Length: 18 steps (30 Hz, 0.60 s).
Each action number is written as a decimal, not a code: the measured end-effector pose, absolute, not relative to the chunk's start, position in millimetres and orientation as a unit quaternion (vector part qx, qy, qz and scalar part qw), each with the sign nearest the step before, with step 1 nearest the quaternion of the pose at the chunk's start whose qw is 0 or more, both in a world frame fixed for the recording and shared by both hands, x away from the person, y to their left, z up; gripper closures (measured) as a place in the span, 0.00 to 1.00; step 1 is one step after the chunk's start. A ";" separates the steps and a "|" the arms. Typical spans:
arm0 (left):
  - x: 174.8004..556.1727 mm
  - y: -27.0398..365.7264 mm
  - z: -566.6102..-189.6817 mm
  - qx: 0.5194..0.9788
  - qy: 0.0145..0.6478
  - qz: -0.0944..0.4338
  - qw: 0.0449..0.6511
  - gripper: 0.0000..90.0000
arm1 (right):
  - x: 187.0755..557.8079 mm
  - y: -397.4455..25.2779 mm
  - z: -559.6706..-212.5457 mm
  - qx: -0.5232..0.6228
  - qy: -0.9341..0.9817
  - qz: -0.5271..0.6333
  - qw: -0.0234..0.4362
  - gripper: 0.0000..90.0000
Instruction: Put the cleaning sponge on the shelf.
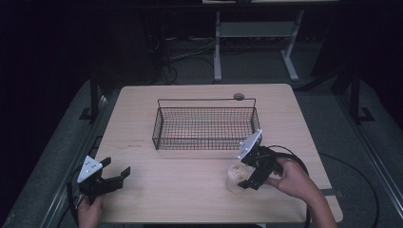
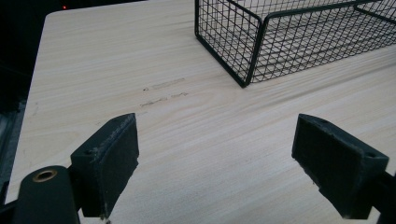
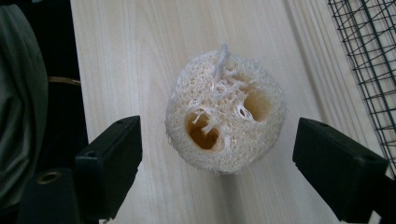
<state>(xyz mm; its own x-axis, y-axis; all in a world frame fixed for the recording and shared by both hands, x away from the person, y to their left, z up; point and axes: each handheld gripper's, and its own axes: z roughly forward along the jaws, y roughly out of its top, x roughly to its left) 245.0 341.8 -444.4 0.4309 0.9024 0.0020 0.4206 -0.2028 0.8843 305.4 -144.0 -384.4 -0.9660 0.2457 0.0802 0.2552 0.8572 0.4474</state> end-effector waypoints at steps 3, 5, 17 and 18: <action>245.1 342.0 -444.4 0.724 0.457 0.276 0.436 0.15 | 306.5 -142.5 -386.1 -0.132 -0.965 -0.228 0.013 0.17; 245.1 341.8 -444.4 0.724 0.457 0.276 0.437 0.16 | 307.2 -141.0 -387.2 -0.130 -0.965 -0.226 0.015 0.17; 244.7 342.2 -443.9 0.723 0.457 0.277 0.438 0.15 | 310.9 -131.2 -388.0 -0.122 -0.970 -0.210 0.015 0.17; 244.7 342.3 -443.9 0.722 0.457 0.277 0.439 0.15 | 311.3 -130.3 -388.1 -0.121 -0.971 -0.207 0.015 0.17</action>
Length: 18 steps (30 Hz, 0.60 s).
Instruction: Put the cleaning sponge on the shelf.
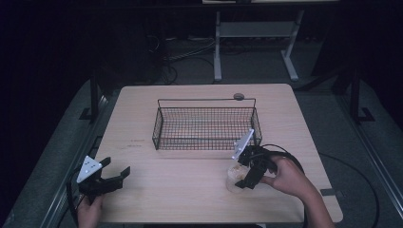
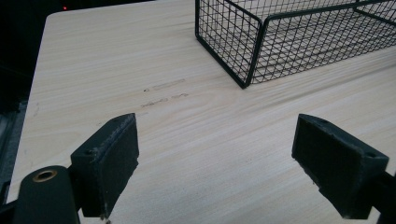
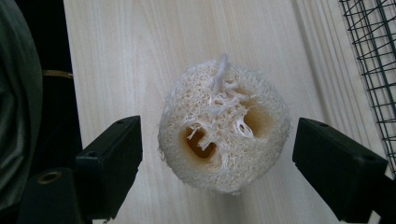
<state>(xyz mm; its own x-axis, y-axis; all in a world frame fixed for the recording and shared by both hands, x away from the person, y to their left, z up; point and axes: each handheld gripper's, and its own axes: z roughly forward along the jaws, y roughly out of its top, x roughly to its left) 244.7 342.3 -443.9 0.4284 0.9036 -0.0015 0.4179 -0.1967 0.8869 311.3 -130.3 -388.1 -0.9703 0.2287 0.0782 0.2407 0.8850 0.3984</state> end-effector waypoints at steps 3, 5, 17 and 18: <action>244.6 342.4 -443.8 0.722 0.457 0.277 0.439 0.15 | 312.2 -127.7 -389.3 -0.120 -0.971 -0.204 0.017 0.17; 244.7 342.3 -443.8 0.722 0.457 0.277 0.439 0.15 | 312.9 -126.3 -390.8 -0.119 -0.972 -0.200 0.018 0.17; 244.8 342.3 -443.7 0.722 0.457 0.277 0.439 0.16 | 314.6 -124.2 -392.9 -0.116 -0.975 -0.190 0.023 0.22; 244.8 342.3 -443.7 0.722 0.457 0.277 0.439 0.15 | 314.7 -123.9 -393.0 -0.116 -0.975 -0.189 0.023 0.23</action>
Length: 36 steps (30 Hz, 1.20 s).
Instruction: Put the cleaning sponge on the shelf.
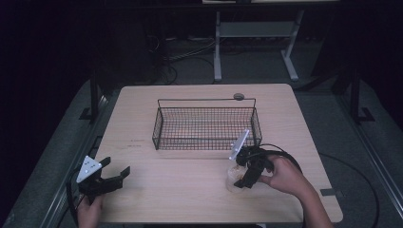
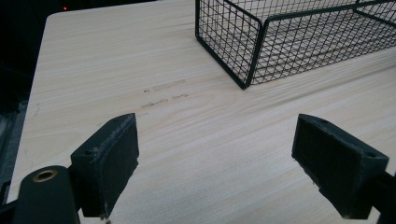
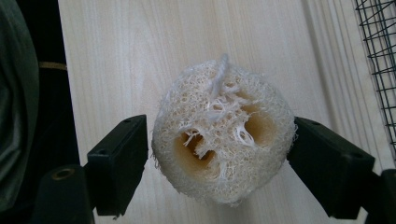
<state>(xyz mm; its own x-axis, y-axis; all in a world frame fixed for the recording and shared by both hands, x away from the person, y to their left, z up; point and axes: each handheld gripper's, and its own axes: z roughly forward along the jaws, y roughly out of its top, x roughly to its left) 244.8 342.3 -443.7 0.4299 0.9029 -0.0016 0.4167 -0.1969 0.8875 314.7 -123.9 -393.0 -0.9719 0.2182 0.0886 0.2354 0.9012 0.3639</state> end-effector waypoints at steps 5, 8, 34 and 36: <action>244.8 342.5 -443.7 0.722 0.457 0.277 0.440 0.15 | 315.5 -123.1 -393.3 -0.115 -0.975 -0.187 0.022 0.24; 244.8 343.0 -443.6 0.722 0.457 0.276 0.440 0.15 | 316.1 -122.0 -394.0 -0.112 -0.976 -0.187 0.026 0.29; 244.1 342.6 -443.5 0.723 0.456 0.277 0.439 0.15 | 317.6 -119.6 -376.9 -0.095 -0.974 -0.203 0.024 0.31; 244.1 342.7 -443.4 0.723 0.456 0.278 0.438 0.15 | 318.2 -118.2 -373.2 -0.093 -0.974 -0.205 0.024 0.31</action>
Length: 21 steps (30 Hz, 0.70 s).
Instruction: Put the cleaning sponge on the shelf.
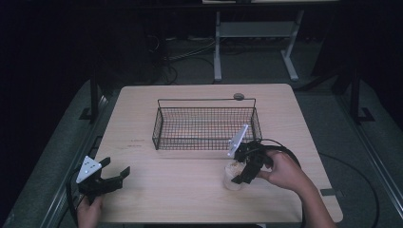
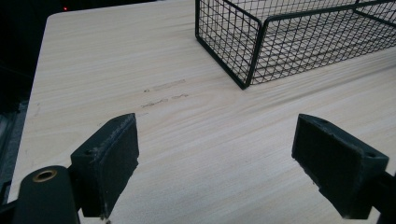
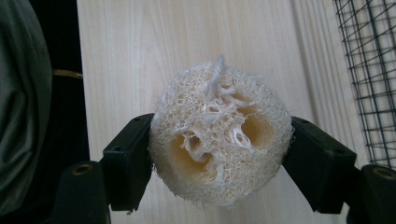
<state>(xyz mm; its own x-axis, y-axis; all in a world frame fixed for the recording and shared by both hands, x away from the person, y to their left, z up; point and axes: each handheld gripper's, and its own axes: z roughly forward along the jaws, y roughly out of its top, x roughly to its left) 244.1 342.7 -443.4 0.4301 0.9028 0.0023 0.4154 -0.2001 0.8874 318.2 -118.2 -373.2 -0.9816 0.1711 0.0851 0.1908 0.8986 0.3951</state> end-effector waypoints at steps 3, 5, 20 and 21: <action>244.0 342.6 -443.5 0.723 0.456 0.278 0.439 0.16 | 319.5 -116.2 -369.1 -0.088 -0.974 -0.206 0.020 0.31; 243.9 342.5 -443.5 0.723 0.456 0.278 0.439 0.15 | 319.7 -115.8 -368.2 -0.088 -0.974 -0.206 0.020 0.31; 244.3 342.8 -443.5 0.723 0.456 0.278 0.439 0.15 | 327.7 -110.9 -354.5 -0.082 -0.974 -0.212 0.020 0.31; 244.3 342.8 -443.5 0.723 0.456 0.278 0.439 0.15 | 328.3 -110.7 -354.3 -0.082 -0.974 -0.211 0.020 0.31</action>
